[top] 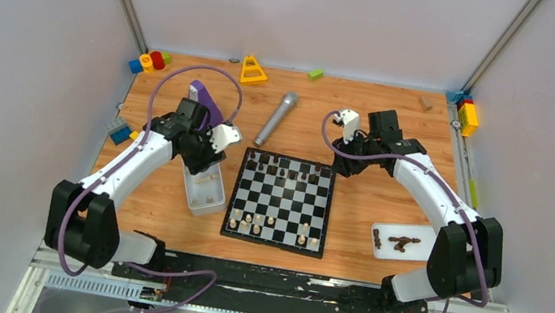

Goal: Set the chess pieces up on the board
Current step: Pick up the chess piece from the storage box.

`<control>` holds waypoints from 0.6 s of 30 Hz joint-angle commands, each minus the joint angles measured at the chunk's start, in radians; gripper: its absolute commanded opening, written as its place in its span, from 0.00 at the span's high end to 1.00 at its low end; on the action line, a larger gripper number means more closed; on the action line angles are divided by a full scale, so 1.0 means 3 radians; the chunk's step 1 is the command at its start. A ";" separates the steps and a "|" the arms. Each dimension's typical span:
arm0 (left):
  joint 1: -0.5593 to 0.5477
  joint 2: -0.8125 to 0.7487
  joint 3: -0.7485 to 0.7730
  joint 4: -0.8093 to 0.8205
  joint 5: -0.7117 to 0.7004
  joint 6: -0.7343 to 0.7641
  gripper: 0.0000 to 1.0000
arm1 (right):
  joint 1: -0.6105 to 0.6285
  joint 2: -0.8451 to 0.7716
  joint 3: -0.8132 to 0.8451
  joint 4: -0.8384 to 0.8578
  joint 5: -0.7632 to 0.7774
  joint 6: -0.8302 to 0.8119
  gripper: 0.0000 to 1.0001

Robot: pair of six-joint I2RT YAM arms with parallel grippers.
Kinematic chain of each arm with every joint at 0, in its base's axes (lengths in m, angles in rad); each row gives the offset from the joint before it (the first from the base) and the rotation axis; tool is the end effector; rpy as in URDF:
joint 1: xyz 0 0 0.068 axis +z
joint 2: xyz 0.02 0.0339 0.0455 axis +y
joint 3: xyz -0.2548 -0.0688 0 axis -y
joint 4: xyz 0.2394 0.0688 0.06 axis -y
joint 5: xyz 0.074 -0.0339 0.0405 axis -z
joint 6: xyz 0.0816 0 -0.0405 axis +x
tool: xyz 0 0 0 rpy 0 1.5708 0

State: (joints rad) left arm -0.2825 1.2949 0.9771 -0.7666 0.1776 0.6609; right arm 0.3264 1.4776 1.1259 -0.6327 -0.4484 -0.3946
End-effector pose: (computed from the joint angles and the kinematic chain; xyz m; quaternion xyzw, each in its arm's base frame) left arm 0.2542 -0.0888 0.2044 0.4583 0.8515 -0.0394 0.2518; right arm 0.2949 0.1372 0.2182 -0.3894 0.8507 0.2031 0.2889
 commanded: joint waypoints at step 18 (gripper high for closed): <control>0.0200 0.1005 0.0028 0.0513 -0.0443 0.0595 0.44 | 0.0019 0.0060 0.0046 0.0009 -0.0083 -0.0070 0.66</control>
State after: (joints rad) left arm -0.2276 1.5700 0.9691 -0.6472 0.0586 0.8043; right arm 0.3267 1.4910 1.1259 -0.6388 -0.4545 -0.3958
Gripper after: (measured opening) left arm 0.564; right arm 0.339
